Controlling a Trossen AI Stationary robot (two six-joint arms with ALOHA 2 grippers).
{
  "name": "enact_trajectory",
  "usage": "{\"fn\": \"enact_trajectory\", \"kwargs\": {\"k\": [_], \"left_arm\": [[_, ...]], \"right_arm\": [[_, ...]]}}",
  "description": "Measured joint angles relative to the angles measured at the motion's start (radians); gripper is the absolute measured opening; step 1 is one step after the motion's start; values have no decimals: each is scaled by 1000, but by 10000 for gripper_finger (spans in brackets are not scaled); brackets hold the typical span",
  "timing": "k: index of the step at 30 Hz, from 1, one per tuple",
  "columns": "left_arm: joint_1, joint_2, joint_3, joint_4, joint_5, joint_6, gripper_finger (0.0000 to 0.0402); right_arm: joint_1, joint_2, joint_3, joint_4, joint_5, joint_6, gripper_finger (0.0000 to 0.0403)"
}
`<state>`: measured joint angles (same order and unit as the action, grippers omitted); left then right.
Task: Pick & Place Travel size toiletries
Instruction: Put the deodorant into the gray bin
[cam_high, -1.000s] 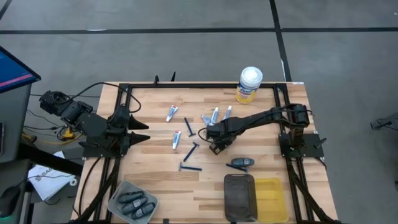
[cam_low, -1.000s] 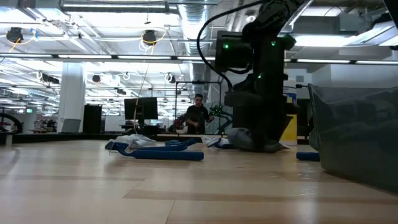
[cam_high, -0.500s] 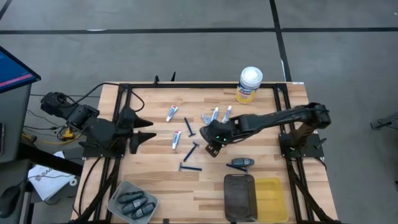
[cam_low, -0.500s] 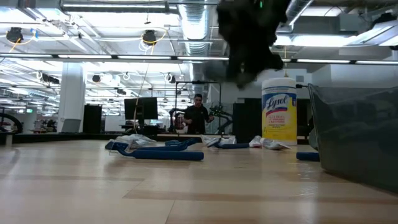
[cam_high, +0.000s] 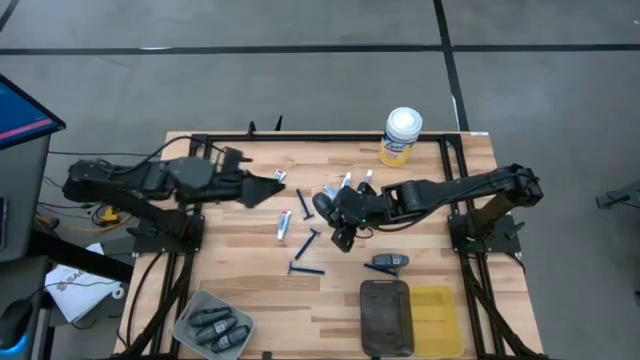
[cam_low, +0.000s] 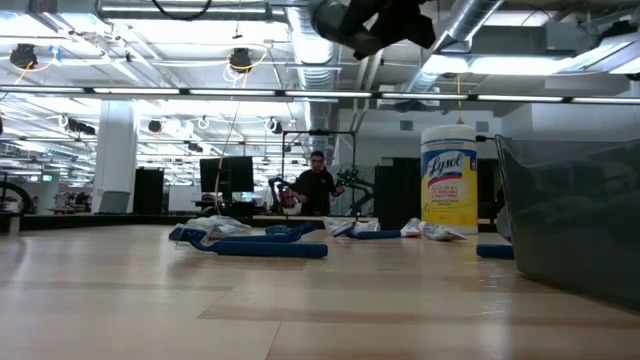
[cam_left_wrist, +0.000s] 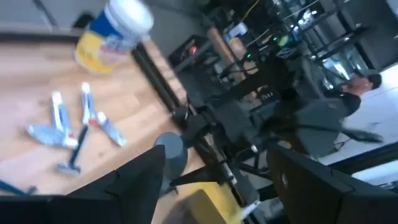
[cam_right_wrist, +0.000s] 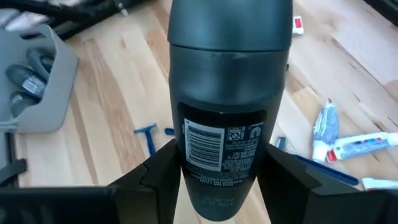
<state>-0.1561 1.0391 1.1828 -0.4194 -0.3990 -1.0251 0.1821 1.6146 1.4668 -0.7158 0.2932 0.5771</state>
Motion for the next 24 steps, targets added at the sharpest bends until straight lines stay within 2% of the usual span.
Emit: {"fn": "enact_trajectory", "kwargs": {"k": [7,12,18,24], "left_arm": [[50,113,0,28,98,-34,278],[53,177,0,29,163,-1,278],[84,239,0,43,191,45,278],[154,278,-1,90,306,87,278]], "right_arm": [[2,28,28,9,2,-4,169],[2,21,28,4,22,-6,169],[6,19,28,6,21,-13,170],[20,19,28,6,21,-46,170]]}}
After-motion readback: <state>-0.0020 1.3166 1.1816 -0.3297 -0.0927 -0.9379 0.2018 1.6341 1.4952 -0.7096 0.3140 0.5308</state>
